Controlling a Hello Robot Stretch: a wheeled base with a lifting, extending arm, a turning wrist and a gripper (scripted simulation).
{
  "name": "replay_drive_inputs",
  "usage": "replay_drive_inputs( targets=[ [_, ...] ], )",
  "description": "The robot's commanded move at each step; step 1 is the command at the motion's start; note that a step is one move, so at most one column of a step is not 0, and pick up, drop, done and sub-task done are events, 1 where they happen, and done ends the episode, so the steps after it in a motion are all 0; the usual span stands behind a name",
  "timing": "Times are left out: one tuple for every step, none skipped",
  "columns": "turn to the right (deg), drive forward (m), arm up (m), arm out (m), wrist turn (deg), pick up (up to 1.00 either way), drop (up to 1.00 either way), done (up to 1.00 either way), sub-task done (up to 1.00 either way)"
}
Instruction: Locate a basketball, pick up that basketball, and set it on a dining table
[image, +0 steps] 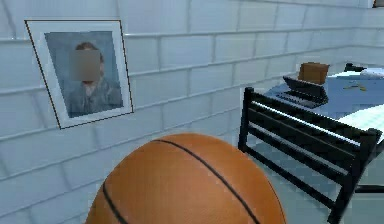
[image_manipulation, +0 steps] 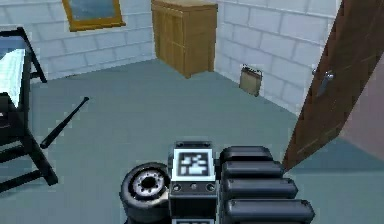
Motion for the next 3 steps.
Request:
replay_drive_inputs(
  targets=[
    [-45.0, 0.0, 0.0, 0.0, 0.0, 0.0, 0.0, 0.0, 0.0],
    [-45.0, 0.0, 0.0, 0.0, 0.0, 0.0, 0.0, 0.0, 0.0],
    [0.0, 1.0, 0.0, 0.0, 0.0, 0.0, 0.0, 0.0, 0.0]
  ],
)
